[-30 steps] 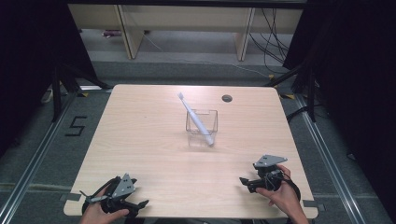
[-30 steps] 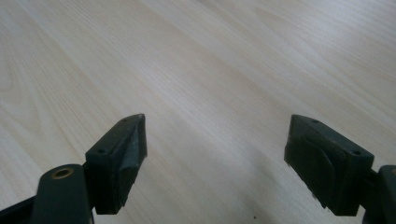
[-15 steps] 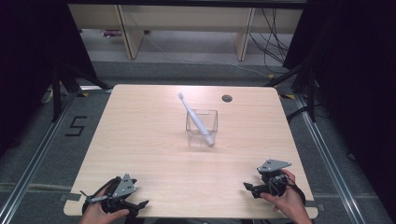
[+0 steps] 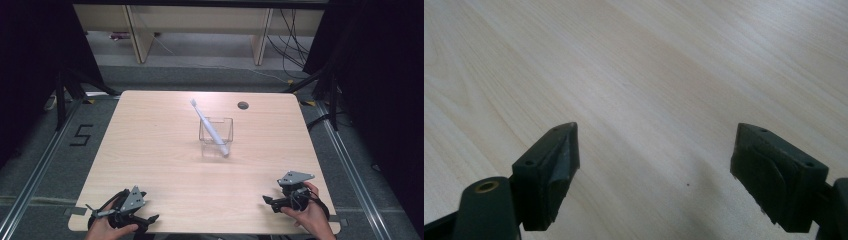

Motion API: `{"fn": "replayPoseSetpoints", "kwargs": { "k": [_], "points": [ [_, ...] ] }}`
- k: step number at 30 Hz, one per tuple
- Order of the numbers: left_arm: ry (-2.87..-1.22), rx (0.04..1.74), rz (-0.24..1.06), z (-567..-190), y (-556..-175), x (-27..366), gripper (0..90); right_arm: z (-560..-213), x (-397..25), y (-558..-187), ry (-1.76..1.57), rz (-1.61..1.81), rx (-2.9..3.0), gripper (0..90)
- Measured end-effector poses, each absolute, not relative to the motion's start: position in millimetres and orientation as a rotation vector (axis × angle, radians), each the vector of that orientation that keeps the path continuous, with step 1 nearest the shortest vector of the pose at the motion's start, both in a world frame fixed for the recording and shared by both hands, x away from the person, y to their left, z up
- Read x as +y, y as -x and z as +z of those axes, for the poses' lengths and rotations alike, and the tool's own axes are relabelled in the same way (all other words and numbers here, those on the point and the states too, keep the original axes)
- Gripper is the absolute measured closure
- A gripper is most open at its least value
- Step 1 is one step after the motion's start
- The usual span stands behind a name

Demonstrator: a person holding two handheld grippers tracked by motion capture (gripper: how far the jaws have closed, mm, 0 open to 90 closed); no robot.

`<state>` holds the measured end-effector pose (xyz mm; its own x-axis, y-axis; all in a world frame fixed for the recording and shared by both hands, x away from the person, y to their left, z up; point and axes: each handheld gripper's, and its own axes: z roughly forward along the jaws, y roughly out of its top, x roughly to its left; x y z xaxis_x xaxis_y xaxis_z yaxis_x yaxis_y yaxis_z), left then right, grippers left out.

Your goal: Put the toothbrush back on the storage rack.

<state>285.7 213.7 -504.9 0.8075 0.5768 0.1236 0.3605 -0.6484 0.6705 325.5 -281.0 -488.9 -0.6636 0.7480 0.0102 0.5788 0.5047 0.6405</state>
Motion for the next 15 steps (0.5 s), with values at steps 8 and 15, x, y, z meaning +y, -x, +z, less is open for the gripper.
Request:
{"fn": "replayPoseSetpoints", "kwargs": {
  "k": [8, 15],
  "points": [
    [-2.339, 0.687, 0.433, -504.9, -285.7, 213.8, 15.5, -489.4, -280.7, -325.6, -1.119, 0.901, 2.491, 20.2],
    [-2.340, 0.687, 0.433, -505.0, -285.7, 213.8, 15.5, -489.9, -281.3, -326.0, -1.116, 0.904, 2.485, 20.1]
  ]
}}
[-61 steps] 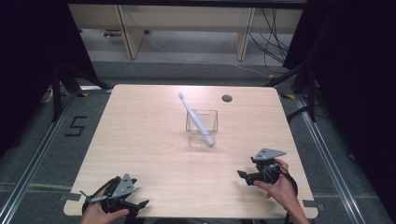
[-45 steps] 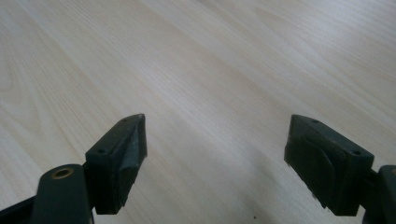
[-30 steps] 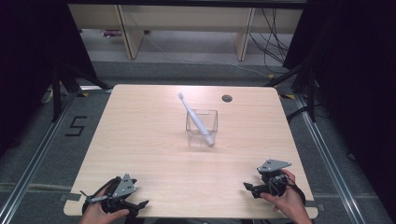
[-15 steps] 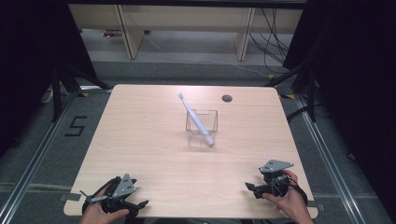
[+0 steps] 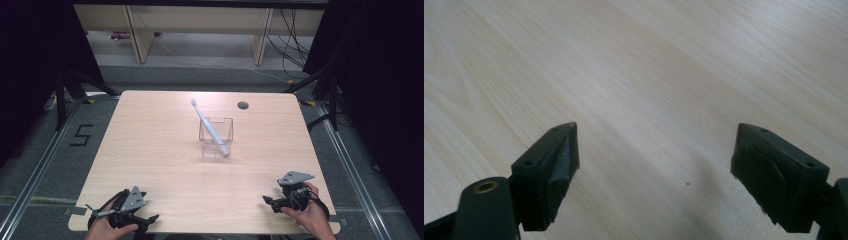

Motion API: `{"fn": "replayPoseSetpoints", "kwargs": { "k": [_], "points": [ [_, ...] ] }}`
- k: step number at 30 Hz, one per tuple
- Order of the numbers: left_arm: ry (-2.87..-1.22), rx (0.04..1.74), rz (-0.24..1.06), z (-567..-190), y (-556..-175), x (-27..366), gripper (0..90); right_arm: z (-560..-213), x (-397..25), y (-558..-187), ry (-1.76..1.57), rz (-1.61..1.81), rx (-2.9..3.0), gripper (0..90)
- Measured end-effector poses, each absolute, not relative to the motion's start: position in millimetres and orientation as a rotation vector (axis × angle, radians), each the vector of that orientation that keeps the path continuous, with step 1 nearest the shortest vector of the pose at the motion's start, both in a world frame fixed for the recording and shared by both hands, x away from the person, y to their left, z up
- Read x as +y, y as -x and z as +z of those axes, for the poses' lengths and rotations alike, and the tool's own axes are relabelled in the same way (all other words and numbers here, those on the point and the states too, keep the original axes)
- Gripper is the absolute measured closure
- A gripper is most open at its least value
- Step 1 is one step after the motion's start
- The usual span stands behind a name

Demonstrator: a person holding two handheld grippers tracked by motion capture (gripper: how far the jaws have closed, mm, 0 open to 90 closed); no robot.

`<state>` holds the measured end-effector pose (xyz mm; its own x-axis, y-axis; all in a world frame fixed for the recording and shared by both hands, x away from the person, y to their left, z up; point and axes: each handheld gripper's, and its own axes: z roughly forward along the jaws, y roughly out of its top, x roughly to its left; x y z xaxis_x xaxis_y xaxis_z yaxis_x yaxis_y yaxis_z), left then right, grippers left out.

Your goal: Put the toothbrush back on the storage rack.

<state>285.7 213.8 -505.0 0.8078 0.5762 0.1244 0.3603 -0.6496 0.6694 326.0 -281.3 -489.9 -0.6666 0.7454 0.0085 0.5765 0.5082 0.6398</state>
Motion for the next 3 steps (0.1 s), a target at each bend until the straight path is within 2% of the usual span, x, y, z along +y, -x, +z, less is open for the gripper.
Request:
{"fn": "replayPoseSetpoints", "kwargs": {
  "k": [3],
  "points": [
    [-2.341, 0.690, 0.433, -504.9, -285.4, 213.7, 15.5, -490.2, -281.6, -326.8, -1.103, 0.903, 2.491, 20.0]
  ]
}}
